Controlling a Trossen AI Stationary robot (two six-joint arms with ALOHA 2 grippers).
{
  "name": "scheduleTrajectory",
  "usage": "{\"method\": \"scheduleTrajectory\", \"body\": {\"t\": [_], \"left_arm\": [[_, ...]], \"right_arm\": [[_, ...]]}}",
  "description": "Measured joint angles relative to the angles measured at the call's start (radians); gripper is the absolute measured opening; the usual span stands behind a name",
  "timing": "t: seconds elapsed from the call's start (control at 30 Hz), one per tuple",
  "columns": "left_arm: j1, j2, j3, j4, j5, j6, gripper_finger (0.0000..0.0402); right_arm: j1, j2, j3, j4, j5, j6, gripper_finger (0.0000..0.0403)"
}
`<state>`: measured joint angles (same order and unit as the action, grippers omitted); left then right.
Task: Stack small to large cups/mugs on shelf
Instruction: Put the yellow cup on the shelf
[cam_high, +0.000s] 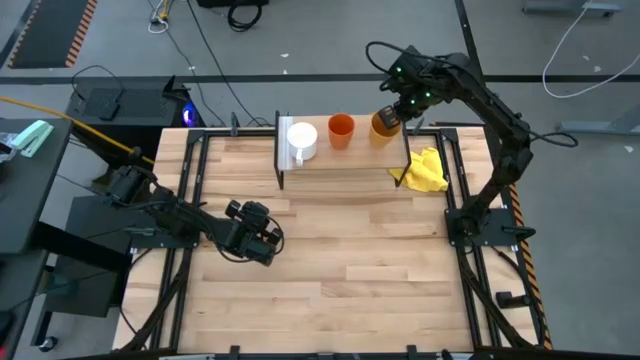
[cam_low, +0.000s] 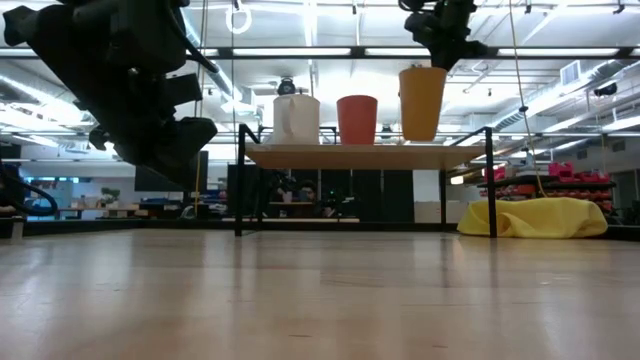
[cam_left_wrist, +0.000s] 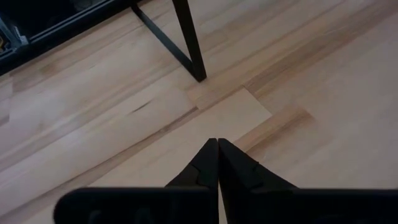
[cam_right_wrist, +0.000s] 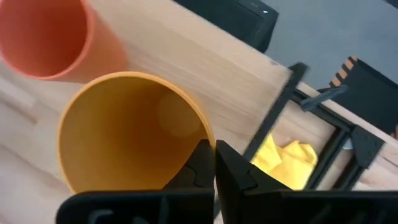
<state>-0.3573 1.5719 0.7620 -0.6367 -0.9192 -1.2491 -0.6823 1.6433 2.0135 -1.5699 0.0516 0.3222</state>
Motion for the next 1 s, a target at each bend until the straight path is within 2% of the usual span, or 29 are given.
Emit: {"method": "scheduleTrajectory", "body": {"t": [0.37, 0.73, 1.0], "left_arm": [[0.001, 0.000, 0.000, 0.006, 0.000, 0.003, 0.0028], [0.001, 0.000, 0.000, 0.007, 0.000, 0.004, 0.0010], [0.001, 0.000, 0.000, 0.007, 0.000, 0.004, 0.0025]], "right_arm": [[-0.015, 0.000, -0.089, 0.003, -0.004, -0.019, 0.0004], [-0.014, 0.000, -0.090, 0.001, -0.002, -0.034, 0.0006], [-0.014, 0.001, -0.092, -0.003, 0.000, -0.034, 0.0026]]}}
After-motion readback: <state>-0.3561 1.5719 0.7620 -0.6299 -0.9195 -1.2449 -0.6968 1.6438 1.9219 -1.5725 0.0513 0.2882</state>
